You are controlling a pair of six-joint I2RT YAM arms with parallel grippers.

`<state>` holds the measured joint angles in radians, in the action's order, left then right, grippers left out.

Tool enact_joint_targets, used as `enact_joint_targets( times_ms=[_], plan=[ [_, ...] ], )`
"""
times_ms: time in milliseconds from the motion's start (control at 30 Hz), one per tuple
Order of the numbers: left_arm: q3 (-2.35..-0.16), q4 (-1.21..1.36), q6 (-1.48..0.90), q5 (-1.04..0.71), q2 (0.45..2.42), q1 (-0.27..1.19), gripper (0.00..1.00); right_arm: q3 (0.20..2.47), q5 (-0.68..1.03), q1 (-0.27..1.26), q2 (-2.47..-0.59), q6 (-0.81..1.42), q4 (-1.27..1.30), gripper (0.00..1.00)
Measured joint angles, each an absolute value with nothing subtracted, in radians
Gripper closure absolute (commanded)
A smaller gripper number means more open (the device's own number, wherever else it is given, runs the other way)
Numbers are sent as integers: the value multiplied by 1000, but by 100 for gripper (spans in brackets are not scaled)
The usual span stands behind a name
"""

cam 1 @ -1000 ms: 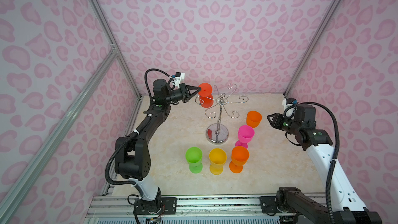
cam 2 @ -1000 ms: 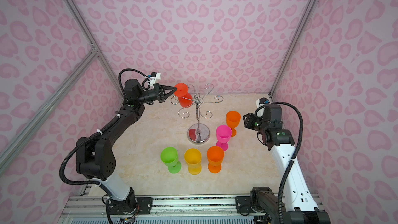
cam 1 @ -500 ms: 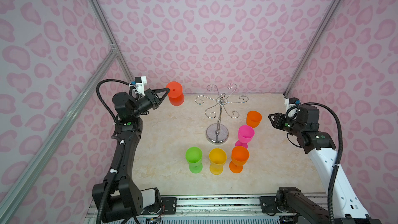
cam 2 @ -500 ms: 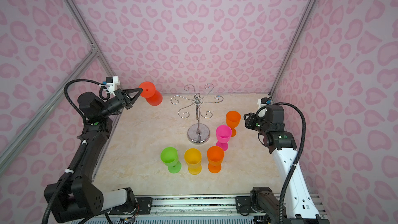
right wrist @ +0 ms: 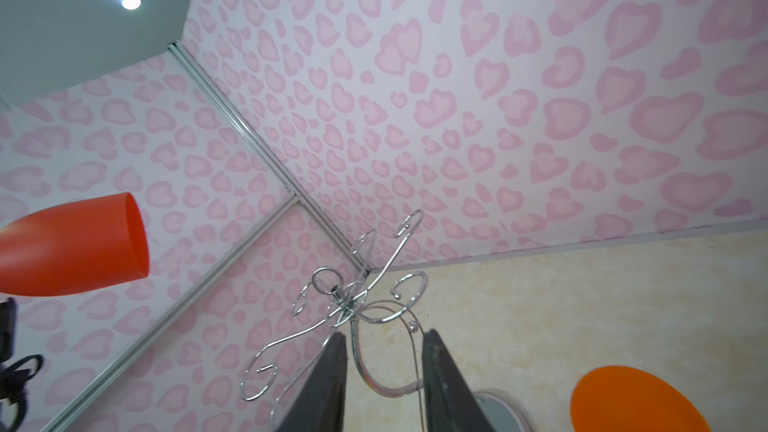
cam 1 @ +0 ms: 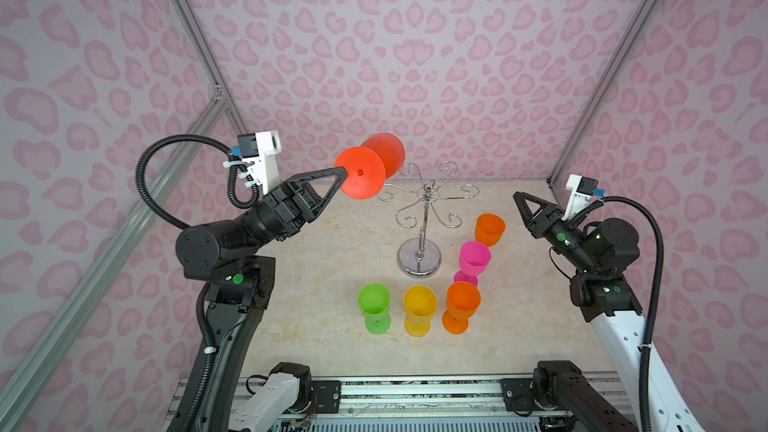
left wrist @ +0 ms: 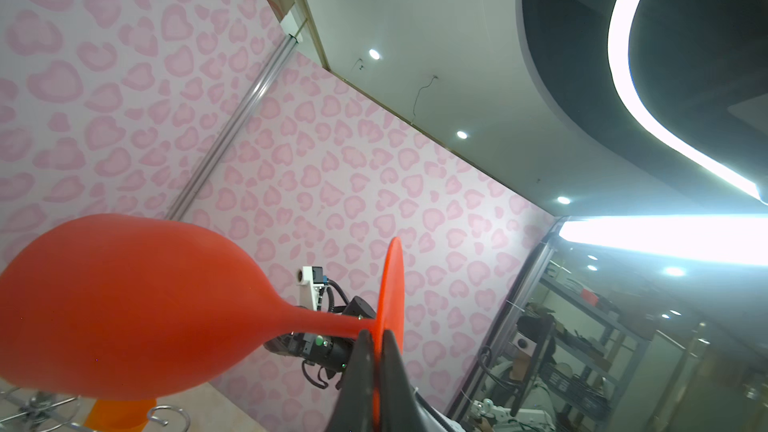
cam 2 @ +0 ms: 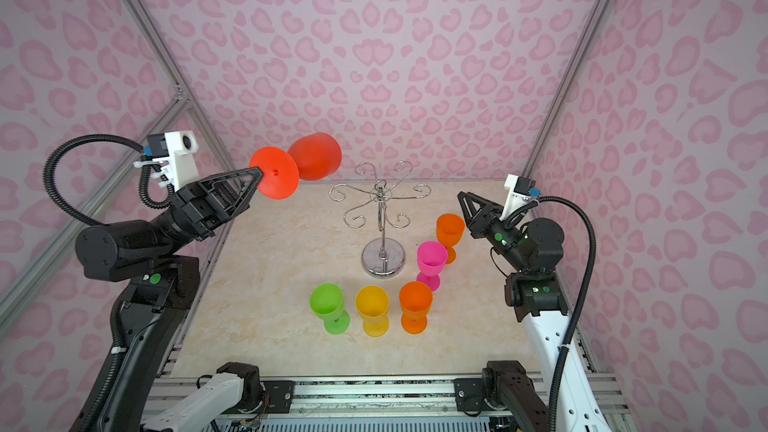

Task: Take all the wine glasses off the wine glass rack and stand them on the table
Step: 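Lift the red glass off the hook with the left gripper and raise it, then grasp the red glass bowl with the right gripper beside the left gripper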

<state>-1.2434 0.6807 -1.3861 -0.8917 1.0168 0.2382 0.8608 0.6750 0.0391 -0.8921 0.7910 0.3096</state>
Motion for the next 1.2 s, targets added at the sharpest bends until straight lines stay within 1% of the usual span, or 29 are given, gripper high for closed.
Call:
enact_joint_targets(
  times_ms=[133,200,367,500,633,800,1200],
  plan=[
    [-1178,879,-1526,-816,1132,368,98,832,715,97,-966,937,582,58],
    [-1163,1000,-1610,-775,1203,421,98,820,731,120,-1011,1013,729,56],
    [-1159,1262,-1777,-707,1338,490,98,795,746,133,-1107,1185,1011,54],
    [-1167,1405,-1860,-667,1411,533,98,793,760,144,-1150,1271,1155,54],
    [-1191,1491,-1913,-653,1475,567,98,791,771,155,-1156,1306,1230,53],
    [-1204,1526,-1950,-636,1526,583,98,792,787,162,-1161,1333,1290,53],
    [-1221,1549,-1966,-628,1539,591,98,763,797,154,-1155,1346,1335,53]
  ],
)
